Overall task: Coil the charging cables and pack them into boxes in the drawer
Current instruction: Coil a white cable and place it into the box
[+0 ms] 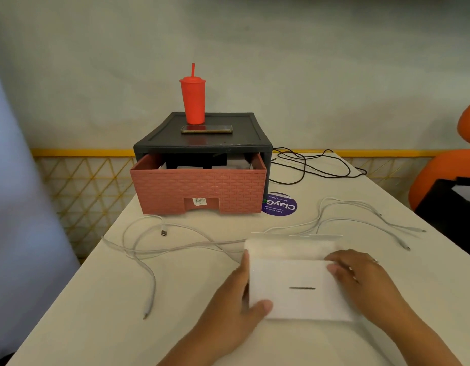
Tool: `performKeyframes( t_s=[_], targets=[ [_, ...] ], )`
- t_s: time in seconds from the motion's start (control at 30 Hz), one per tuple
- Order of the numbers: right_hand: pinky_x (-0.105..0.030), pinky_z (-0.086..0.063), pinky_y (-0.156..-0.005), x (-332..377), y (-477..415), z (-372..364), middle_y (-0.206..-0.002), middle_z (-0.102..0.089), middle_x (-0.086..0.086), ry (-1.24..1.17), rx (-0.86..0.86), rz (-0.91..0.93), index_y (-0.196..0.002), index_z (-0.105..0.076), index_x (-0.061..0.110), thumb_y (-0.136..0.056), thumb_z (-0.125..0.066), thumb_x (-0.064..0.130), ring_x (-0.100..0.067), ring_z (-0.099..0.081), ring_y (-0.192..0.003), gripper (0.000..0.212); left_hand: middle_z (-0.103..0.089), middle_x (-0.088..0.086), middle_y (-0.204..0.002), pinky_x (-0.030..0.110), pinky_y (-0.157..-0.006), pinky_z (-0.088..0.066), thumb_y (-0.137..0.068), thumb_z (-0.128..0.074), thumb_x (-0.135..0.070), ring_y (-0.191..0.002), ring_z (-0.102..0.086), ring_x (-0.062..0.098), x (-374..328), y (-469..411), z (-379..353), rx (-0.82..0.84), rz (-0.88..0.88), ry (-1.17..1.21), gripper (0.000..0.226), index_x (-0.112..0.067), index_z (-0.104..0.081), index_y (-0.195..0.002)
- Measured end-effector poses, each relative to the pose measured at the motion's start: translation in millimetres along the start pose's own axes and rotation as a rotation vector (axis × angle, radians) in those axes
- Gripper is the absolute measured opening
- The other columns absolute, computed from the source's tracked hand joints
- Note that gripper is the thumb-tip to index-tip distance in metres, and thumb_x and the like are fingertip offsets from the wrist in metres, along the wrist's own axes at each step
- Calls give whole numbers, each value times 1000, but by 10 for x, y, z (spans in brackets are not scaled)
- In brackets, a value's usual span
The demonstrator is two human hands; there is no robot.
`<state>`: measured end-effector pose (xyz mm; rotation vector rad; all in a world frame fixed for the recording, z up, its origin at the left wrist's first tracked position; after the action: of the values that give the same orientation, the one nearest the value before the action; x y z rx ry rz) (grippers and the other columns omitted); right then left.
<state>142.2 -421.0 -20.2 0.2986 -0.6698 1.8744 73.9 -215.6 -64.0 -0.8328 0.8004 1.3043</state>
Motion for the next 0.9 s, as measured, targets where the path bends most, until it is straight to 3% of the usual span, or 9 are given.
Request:
performKeyframes(
  t_s=[0.1,0.2,0.33,0.47,0.6,0.77,0.9],
  targets=[
    [-27,-34,-80,-397,32,141,-96,-61,1,13,-75,-164,-96,-68,15,-90,-56,11,-22,-55,-93,14,-22,-21,-151,18,-112,-24,-80,-52,-52,-135,-27,-5,-115,-123,-345,96,-74,-123,84,-39,0,-145],
    [-25,-33,-80,-681,83,312,-97,-60,1,-13,-102,-270,-95,-68,14,-89,-57,10,-17,-51,-89,13,-9,-14,-156,22,-115,-14,-92,-47,-45,-141,-16,6,-229,-209,-603,140,-157,-320,74,-32,0,-148],
    [-26,-34,-79,-946,52,494,-94,-60,1,30,-46,-341,-88,-62,26,-88,-60,14,-18,-52,-86,11,-13,-8,-157,24,-114,-9,-95,-39,-45,-142,-17,14,-395,-248,-796,176,-238,-469,66,-35,-1,-148],
    [-28,-34,-78,-1172,9,661,-96,-62,-3,70,-39,-414,-89,-62,25,-87,-61,17,-23,-53,-84,8,-23,-10,-154,27,-112,-4,-94,-35,-46,-141,-15,15,-445,-222,-943,236,-302,-594,65,-38,1,-147],
    [-29,-36,-79,-1301,-29,732,-94,-62,-3,118,-43,-445,-100,-67,17,-89,-59,19,-25,-53,-84,13,-15,-13,-156,23,-108,3,-81,-9,-71,-143,-8,11,-385,-223,-990,274,-293,-686,76,-36,-18,-147],
    [-36,-44,-86,-1349,-121,734,-109,-66,-9,212,3,-470,-108,-65,16,-91,-55,24,-26,-56,-89,21,-15,-15,-155,21,-109,2,-96,-35,-46,-142,-6,5,-336,-208,-893,256,-288,-644,52,-32,-28,-145],
    [-40,-44,-93,-1227,-186,742,-123,-59,-10,288,-23,-431,-110,-66,14,-91,-56,22,-30,-55,-105,23,-30,-15,-151,14,-108,-4,-84,-24,-59,-139,-19,4,-178,-201,-610,142,-269,-615,65,-31,-39,-140]
  ],
)
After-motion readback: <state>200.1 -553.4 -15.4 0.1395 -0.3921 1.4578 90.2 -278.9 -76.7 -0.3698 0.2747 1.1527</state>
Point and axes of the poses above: each hand's wrist, its own y-axis away from the middle knuckle, its own z-axis out of the back of the hand, x = y × z, the point moved 8 cm from there along -y, towards the middle knuckle
